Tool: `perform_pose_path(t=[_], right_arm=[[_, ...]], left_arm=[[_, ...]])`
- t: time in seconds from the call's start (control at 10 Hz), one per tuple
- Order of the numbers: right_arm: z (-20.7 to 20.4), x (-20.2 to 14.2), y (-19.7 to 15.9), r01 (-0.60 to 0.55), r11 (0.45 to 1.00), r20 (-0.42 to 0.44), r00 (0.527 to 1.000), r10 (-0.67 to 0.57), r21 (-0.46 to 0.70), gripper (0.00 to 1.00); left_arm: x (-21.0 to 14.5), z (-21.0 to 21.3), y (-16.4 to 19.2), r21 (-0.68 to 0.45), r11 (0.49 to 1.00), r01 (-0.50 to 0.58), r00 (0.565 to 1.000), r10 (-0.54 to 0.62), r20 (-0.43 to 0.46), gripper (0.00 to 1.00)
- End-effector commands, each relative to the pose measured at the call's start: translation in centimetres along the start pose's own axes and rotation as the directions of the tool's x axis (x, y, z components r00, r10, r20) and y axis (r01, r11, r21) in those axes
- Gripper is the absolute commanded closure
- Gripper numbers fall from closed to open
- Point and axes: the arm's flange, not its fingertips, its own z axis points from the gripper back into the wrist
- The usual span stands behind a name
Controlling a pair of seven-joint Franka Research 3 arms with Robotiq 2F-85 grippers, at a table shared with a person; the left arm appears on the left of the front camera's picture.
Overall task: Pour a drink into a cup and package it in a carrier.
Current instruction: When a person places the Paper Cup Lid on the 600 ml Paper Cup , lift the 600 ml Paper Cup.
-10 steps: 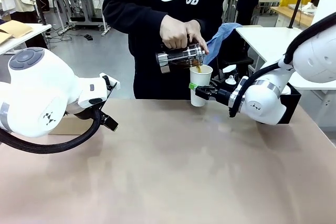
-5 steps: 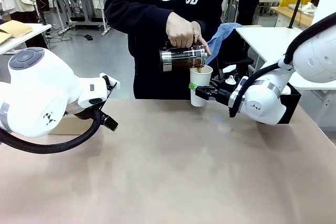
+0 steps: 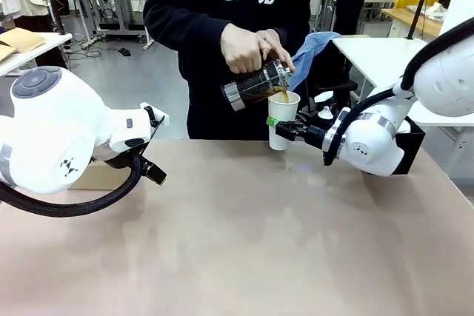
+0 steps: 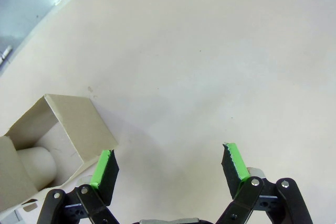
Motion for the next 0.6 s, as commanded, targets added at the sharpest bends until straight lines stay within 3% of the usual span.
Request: perform_pose_path(t=[0.0,0.5], right_arm=[[-0.17,0.10,0.22,-0.003,1.000,-0.003,1.000,0.003,-0.005,0.20],[-0.17,0.10,0.22,-0.003,1.000,-0.003,1.000,0.003,-0.005,0.20]], left_arm=[[0.00,0.04,-0.04,-0.001,1.000,0.001,1.000,-0.001,0.001,0.00],[0.00,0.04,-0.04,-0.001,1.000,0.001,1.000,-0.001,0.001,0.00]])
